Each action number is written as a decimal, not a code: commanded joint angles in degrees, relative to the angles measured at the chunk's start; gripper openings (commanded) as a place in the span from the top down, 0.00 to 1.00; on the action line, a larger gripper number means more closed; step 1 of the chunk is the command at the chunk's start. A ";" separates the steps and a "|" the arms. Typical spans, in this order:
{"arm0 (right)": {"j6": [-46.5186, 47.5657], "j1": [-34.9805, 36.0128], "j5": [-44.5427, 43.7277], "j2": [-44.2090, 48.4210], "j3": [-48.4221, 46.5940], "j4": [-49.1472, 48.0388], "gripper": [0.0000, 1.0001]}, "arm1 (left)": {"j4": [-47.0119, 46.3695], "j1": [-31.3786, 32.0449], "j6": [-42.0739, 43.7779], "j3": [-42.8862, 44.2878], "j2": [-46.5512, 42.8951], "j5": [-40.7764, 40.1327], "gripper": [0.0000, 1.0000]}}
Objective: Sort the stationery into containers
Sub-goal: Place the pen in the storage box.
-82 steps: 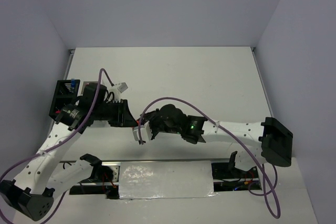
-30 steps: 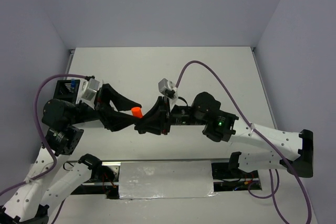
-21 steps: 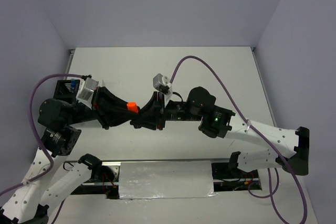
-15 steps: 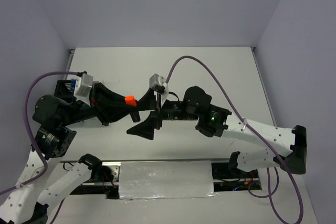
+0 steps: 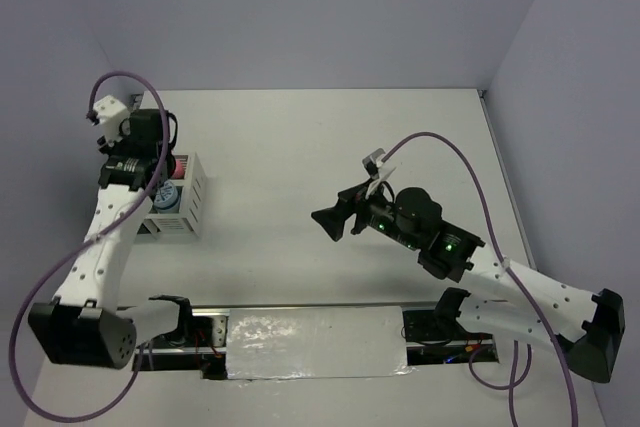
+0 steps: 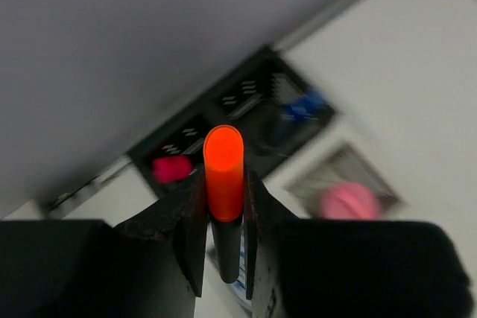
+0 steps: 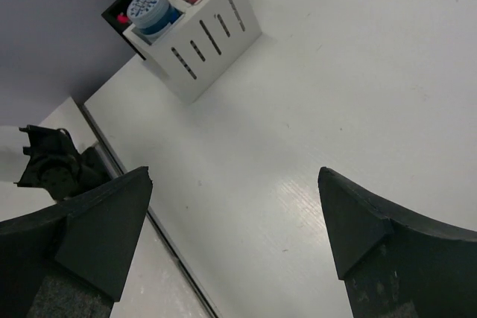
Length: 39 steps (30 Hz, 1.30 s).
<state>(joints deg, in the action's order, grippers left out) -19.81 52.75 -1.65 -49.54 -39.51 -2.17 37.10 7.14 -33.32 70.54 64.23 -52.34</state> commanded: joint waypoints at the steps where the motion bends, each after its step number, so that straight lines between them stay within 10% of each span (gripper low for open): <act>1: 1.71 0.42 -2.57 4.62 0.39 1.74 0.00 | 3.14 -11.25 -8.32 -2.86 0.72 -14.54 1.00; 16: 0.57 0.42 4.19 12.71 4.00 4.81 0.00 | -3.80 -15.49 -18.00 -2.09 14.15 -20.52 1.00; 26: 1.00 0.86 5.34 14.82 2.15 7.45 0.00 | 30.39 -13.55 -49.90 13.66 31.22 -27.47 1.00; 39: 0.74 0.95 7.36 15.08 2.24 7.89 0.00 | 21.35 -13.64 -44.04 2.06 22.26 -28.52 0.91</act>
<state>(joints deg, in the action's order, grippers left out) -19.22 53.17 4.93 -35.81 -35.33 5.61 60.03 -6.33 -76.82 74.17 88.14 -77.82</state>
